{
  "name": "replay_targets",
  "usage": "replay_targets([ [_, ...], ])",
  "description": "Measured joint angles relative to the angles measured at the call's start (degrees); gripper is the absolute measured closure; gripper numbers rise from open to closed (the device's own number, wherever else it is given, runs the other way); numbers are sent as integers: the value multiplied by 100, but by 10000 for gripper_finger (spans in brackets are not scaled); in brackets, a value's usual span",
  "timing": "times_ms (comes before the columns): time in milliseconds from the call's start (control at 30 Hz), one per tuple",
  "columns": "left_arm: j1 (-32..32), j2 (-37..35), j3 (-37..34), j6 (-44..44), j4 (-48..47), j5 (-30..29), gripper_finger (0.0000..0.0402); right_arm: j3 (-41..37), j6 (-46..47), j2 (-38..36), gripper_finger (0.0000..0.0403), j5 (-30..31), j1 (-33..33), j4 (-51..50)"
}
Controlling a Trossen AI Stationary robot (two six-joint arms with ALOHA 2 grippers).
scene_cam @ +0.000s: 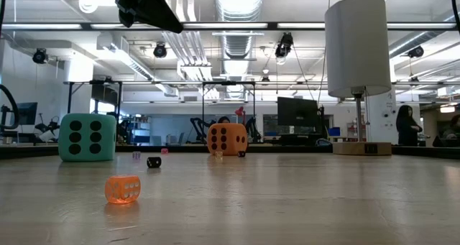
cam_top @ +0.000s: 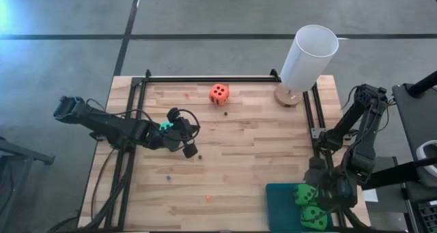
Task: Pick & Place Dice
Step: Put the large green die into the blue bin
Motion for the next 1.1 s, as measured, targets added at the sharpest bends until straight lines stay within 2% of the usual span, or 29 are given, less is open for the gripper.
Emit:
replay_targets([
  [67,0,0,0,0,-1,0,391,-32,-1,118,3,194,-101,232],
  [167,1,0,0,0,0,-1,391,-110,-250,412,3,116,-289,760],
  [333,1,0,0,0,-2,-2,391,-108,-752,956,3,-632,-594,1308],
  [433,0,0,0,0,-1,0,391,-104,-739,1107,3,-1008,-714,1383],
  [600,0,0,0,0,0,-1,391,-100,-633,1202,3,-1309,-796,1409],
  [1100,0,0,0,0,0,0,391,-172,-300,1180,3,-1772,-798,1318],
])
